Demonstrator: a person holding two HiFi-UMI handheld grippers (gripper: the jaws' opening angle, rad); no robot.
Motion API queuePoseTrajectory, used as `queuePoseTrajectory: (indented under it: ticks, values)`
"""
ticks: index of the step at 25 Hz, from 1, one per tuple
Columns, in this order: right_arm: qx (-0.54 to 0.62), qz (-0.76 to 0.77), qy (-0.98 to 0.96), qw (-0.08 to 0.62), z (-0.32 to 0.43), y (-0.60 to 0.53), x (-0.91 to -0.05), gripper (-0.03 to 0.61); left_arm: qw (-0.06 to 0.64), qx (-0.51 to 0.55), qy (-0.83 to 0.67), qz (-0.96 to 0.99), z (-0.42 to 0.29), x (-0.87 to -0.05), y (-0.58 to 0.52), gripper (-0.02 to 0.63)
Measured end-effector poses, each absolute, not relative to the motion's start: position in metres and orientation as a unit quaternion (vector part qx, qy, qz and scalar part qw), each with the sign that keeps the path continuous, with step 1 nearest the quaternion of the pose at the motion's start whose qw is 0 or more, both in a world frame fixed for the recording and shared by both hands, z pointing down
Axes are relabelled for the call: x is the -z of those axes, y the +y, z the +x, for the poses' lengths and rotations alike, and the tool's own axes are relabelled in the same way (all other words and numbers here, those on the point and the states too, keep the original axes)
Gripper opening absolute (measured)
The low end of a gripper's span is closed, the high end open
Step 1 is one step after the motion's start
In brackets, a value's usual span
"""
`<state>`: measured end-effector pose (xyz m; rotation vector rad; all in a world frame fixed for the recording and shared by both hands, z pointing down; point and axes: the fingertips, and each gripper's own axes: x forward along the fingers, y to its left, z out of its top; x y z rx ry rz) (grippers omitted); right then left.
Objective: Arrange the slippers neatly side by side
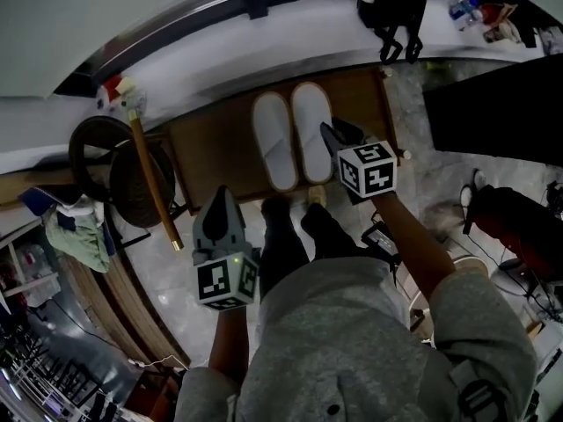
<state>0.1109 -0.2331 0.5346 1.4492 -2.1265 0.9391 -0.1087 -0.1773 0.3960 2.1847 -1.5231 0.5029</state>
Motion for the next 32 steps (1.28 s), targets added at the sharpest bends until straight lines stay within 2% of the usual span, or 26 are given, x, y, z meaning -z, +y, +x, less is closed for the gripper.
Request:
queuePoseTrajectory:
  ticks: [5, 7, 9, 14, 20, 32]
  values:
    - [-0.246, 0.492, -0.815, 0.181, 0.145, -0.207, -0.457, 0.097, 0.194, -0.168, -0.534, 0.806, -0.082, -0.37, -0.168, 0.015]
    - [-0.219, 0.509, -0.814, 0.172, 0.166, -0.193, -0.43, 0.062, 0.181, -0.162, -0.527, 0.814, -0.072, -0.362, -0.161, 0.015]
    - [-0.205, 0.526, -0.81, 0.157, 0.186, -0.175, -0.407, 0.038, 0.173, -0.154, -0.523, 0.821, -0.062, -0.353, -0.154, 0.015]
    - [-0.197, 0.565, -0.794, 0.108, 0.214, -0.14, -0.363, 0.029, 0.159, -0.128, -0.523, 0.828, -0.046, -0.323, -0.143, 0.015]
    - [-0.185, 0.579, -0.79, 0.078, 0.217, -0.122, -0.339, 0.028, 0.143, -0.108, -0.528, 0.83, -0.041, -0.303, -0.134, 0.015]
    - [-0.176, 0.567, -0.801, 0.077, 0.197, -0.119, -0.333, 0.028, 0.133, -0.108, -0.534, 0.828, -0.049, -0.3, -0.12, 0.015]
